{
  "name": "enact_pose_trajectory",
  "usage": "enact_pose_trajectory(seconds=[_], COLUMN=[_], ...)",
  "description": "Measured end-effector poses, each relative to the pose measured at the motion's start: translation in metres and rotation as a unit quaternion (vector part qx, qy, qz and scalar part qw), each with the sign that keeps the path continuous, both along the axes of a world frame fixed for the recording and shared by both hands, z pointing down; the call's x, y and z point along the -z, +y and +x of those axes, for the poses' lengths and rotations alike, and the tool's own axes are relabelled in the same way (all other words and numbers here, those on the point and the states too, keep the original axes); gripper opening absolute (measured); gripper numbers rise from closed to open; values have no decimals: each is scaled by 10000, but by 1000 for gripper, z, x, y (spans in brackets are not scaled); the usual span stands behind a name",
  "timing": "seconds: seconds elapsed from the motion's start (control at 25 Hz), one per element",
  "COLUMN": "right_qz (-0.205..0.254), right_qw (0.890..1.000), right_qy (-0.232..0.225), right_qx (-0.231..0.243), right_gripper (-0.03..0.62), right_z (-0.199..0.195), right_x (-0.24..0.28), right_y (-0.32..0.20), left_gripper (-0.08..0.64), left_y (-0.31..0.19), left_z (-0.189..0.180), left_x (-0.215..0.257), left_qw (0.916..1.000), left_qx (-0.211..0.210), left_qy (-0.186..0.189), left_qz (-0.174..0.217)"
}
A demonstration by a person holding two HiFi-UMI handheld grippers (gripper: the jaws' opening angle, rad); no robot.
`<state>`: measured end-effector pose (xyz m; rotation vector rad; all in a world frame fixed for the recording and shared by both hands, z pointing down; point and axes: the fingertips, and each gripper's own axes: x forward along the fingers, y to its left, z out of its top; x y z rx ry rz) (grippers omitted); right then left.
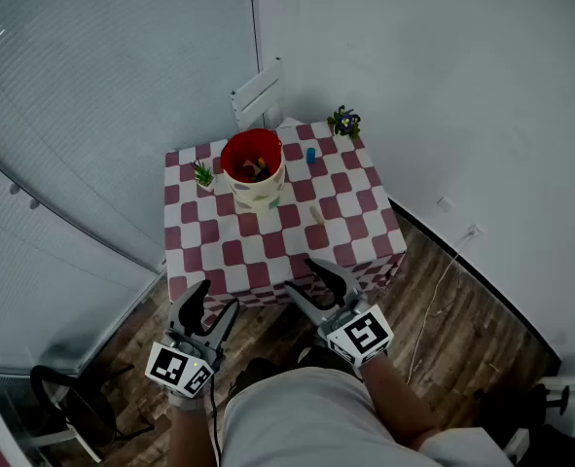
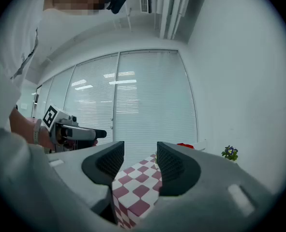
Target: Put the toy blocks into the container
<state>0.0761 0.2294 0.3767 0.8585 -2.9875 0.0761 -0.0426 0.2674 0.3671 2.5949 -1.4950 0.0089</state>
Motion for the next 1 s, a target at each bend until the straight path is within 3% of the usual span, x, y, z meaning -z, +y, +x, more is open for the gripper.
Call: enact_pose_trajectory(seconds=[0.44,0.72,1.0], right_qz=[-530,-754,-768], right_qw=[9985,9966,9936], right_qy=[-154,21,453], right_qx=[-60,-328,-688], right_gripper=[215,215,215], right_z=[30,13,-32], right_x=[-30,-48,-57], right_y=[-37,-89,-162], left_gripper=[232,232,232], left_y=[-33,-88,-167], left_z=[33,10,-36], left_x=[-23,-38,-48], left_qw=[9994,9986,9967], left_qx=[81,-41,-392], left_qy=[47,238,375], left_qz=[-347,-464,-606])
